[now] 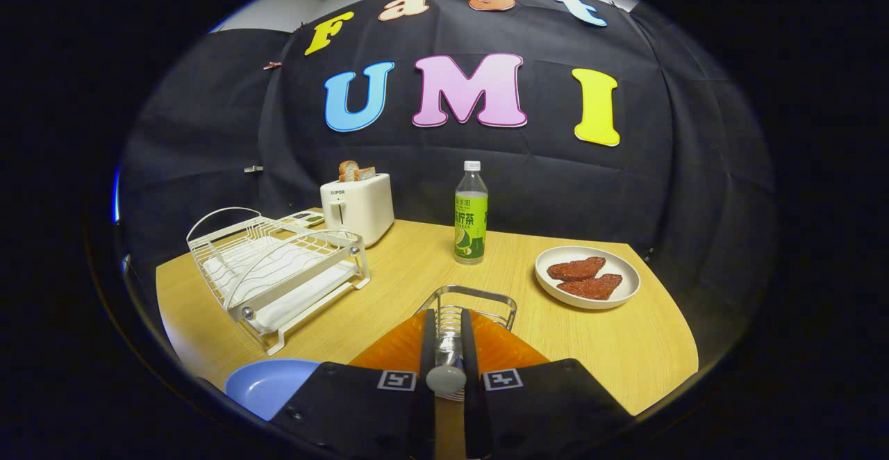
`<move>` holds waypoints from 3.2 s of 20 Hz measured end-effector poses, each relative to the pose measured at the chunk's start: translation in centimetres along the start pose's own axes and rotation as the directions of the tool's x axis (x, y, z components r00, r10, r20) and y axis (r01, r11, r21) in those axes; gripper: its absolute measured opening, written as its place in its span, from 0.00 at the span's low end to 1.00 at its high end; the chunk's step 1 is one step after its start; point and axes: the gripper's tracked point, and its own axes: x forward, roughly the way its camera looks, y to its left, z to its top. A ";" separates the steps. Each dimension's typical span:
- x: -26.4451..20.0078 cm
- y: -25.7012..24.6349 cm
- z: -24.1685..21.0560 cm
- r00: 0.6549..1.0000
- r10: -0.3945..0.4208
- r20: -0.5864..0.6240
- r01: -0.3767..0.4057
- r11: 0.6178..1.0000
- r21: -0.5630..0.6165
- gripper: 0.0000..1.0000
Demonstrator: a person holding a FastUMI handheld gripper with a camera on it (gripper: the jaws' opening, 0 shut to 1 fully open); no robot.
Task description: Take the plate from the dish rack, then take the spoon from the basket and place it into the plate.
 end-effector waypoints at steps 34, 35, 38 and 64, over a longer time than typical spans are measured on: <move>-9.4 8.8 10.7 0.959 0.282 0.042 -0.281 0.959 -0.019 0.15; -9.4 9.3 9.5 0.955 0.295 0.026 -0.294 0.956 -0.020 0.15; -8.8 10.6 6.0 0.946 0.322 -0.035 -0.323 0.946 -0.015 0.15; -9.1 10.6 -0.2 0.911 0.333 -0.244 -0.324 0.943 0.079 1.00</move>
